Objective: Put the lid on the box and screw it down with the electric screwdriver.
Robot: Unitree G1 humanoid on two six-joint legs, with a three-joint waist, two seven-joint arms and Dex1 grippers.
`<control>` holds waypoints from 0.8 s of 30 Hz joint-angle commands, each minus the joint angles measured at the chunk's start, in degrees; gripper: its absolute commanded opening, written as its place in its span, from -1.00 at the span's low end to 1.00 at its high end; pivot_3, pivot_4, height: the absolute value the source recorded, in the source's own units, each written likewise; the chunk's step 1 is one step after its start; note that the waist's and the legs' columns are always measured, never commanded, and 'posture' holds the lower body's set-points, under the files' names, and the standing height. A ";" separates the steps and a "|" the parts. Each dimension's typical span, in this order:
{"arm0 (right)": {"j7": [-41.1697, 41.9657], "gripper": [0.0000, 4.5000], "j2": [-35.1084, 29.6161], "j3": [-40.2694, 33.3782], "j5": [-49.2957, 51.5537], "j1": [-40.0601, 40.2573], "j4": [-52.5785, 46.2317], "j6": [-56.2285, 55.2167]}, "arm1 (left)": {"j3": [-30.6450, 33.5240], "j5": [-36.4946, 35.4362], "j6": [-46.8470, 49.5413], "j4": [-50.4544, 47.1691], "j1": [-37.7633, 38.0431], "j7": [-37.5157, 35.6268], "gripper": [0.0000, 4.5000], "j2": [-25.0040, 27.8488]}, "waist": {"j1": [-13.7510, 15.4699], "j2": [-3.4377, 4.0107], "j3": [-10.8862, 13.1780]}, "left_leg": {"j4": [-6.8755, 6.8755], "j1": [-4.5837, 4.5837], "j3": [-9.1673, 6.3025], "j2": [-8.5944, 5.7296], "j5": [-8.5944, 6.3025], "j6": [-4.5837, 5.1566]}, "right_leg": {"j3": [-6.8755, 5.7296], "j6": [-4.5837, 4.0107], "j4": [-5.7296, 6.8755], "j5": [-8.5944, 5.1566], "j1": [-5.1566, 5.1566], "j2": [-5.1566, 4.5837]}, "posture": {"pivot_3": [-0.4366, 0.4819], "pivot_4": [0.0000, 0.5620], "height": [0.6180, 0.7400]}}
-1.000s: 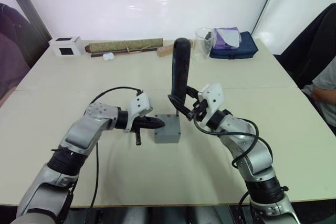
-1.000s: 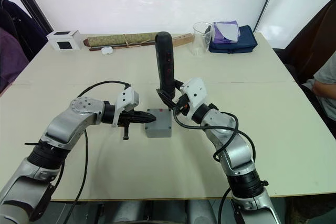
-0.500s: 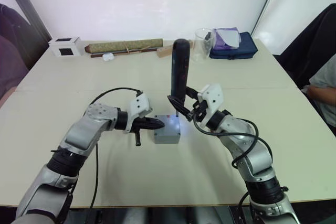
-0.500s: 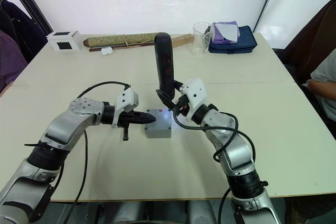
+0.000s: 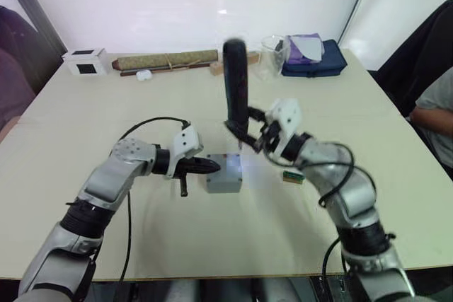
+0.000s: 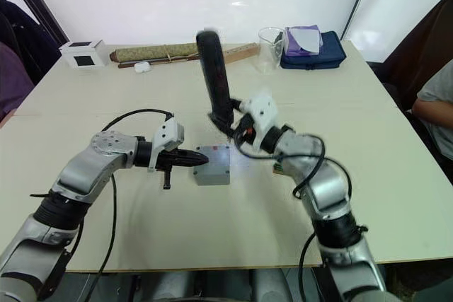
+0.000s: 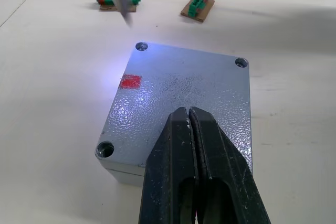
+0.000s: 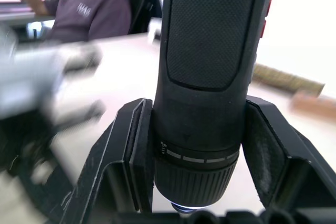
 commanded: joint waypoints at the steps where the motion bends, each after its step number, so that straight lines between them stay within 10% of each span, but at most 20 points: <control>1: -5.38 -0.08 -1.44 -12.73 13.27 -13.28 -3.49 9.12 | 2.40 -2.17 3.16 2.56 0.39 1.66 -1.00 -1.61 | -0.02 0.16 0.13 | -0.06 0.00 -0.01 0.00 0.00 0.00 | 0.00 0.11 0.02 0.06 -0.03 0.00 | -0.05 -0.47 1.00; 7: -11.86 -0.08 -15.59 -25.29 27.96 -27.45 11.00 43.87 | 10.39 -11.94 10.94 -3.31 -1.31 3.01 -1.00 -2.63 | 0.03 0.16 0.40 | -0.06 -0.34 -0.06 0.09 0.00 0.01 | -0.09 0.11 0.00 0.08 -0.27 -0.08 | -0.05 -0.47 1.00; 12: -5.85 -0.08 -34.42 -17.60 24.26 -18.65 19.44 57.07 | 10.01 -15.71 13.61 -12.96 -1.00 0.13 -1.00 1.30 | 0.57 0.06 0.49 | 0.03 -0.92 0.03 -0.05 0.00 0.01 | -0.13 -0.11 -0.13 -0.03 -0.65 -0.25 | -0.05 -0.47 1.00; 24: 5.58 -0.08 -44.94 -5.69 16.70 -1.10 32.61 50.66 | 5.09 -16.37 14.14 -20.60 -0.68 2.56 -1.00 1.48 | -0.42 0.62 1.00 | 0.06 -1.01 0.36 -0.03 -0.14 0.26 | 0.10 0.19 0.00 0.08 -1.03 0.13 | -0.05 -0.47 1.00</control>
